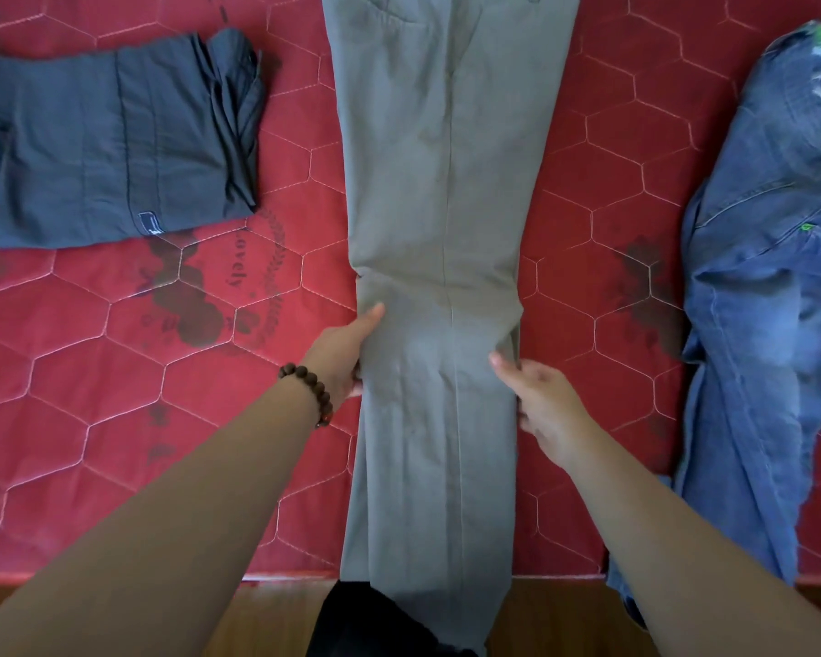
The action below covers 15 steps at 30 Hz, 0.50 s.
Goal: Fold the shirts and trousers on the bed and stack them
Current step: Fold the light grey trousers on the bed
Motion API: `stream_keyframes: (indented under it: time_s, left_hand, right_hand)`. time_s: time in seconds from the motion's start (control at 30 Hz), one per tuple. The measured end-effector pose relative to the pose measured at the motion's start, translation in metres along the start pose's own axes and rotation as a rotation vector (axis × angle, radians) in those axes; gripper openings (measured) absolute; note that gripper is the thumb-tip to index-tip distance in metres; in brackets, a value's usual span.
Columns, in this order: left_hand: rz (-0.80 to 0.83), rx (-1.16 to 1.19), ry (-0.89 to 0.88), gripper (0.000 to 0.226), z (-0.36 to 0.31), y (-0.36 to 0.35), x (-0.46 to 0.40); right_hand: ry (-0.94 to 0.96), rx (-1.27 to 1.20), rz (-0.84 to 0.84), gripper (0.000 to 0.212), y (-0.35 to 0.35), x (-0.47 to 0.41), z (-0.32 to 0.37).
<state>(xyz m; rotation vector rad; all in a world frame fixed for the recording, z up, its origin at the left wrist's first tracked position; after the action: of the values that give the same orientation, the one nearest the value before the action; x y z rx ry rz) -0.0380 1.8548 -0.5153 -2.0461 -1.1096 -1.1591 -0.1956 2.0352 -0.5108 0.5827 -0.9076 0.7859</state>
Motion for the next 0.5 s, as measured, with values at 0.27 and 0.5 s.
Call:
stream_keyframes:
  time_s: [0.27, 0.5]
  left_hand:
    - [0.204, -0.332, 0.058, 0.062, 0.115, 0.0, 0.072]
    - [0.031, -0.303, -0.038, 0.016, 0.182, 0.021, 0.132]
  right_hand:
    - [-0.022, 0.078, 0.091, 0.018, -0.01, 0.072, -0.097]
    - [0.025, 0.132, 0.148, 0.009, -0.013, 0.13, -0.171]
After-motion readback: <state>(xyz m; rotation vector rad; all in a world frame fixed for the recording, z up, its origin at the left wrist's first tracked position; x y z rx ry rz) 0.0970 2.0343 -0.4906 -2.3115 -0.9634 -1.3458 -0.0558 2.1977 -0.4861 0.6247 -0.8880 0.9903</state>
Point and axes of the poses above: each hand's wrist, its own x-axis away from the middle knuckle, its own y-axis out of the back of the hand, z = x × y, the point moved 4 cm from there along -x, towards the middle knuckle, and after that the axes turned 3 degrees about -y, right-handed, at the moved point
